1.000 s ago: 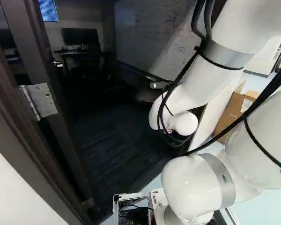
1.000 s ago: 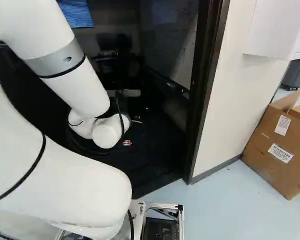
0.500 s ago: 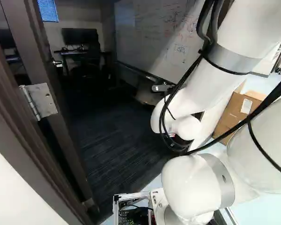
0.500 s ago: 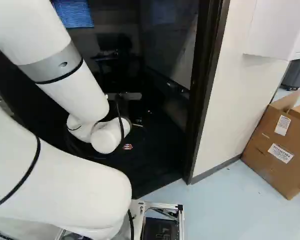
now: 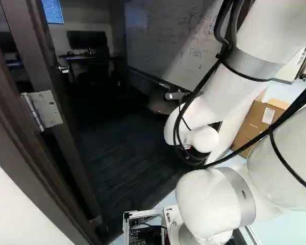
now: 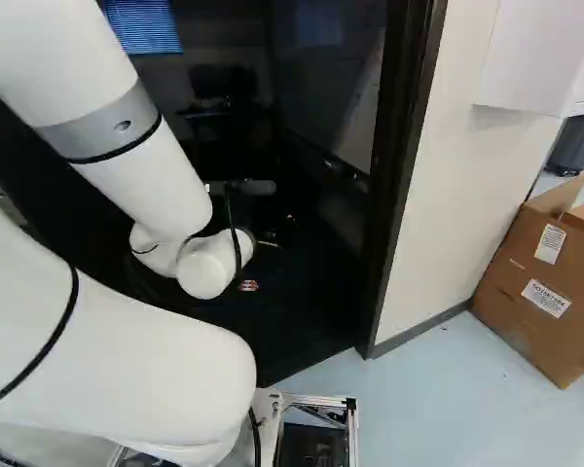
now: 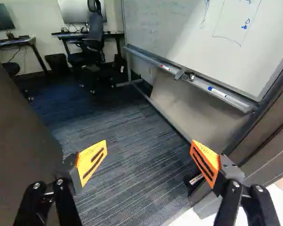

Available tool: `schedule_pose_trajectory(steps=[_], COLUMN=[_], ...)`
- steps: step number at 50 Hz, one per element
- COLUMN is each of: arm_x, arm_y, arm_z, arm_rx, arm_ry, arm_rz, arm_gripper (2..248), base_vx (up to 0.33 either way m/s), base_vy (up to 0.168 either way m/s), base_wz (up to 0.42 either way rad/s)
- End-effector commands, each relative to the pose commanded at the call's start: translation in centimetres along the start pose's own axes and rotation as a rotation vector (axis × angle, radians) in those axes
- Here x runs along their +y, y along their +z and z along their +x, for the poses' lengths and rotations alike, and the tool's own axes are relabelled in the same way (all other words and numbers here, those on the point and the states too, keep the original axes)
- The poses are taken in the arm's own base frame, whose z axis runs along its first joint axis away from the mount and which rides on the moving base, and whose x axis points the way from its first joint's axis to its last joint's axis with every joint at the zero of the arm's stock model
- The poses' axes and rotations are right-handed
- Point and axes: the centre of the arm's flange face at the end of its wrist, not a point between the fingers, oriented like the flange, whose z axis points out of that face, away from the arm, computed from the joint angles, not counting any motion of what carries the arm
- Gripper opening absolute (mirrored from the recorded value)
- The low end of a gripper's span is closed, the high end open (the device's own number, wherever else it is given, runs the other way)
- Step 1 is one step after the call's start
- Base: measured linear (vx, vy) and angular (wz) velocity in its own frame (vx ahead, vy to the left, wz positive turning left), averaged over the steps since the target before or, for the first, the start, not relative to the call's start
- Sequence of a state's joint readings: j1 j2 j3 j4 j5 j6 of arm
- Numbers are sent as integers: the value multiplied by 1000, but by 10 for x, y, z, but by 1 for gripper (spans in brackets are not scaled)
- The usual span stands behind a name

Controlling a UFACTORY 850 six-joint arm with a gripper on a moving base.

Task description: Open the door and move inside

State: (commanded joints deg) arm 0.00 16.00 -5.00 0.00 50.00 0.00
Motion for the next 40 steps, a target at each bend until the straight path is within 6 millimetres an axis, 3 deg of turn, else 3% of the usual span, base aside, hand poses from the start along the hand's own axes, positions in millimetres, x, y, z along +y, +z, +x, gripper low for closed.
schedule_pose_trajectory(steps=[16,40], arm_x=[0,0], arm_y=[0,0], arm_z=[0,0], arm_rx=[0,0], arm_ry=[0,0], arm_rz=[0,0], arm_gripper=[247,247], base_vx=[49,169], base_vy=[-1,2], base_wz=[-5,-17])
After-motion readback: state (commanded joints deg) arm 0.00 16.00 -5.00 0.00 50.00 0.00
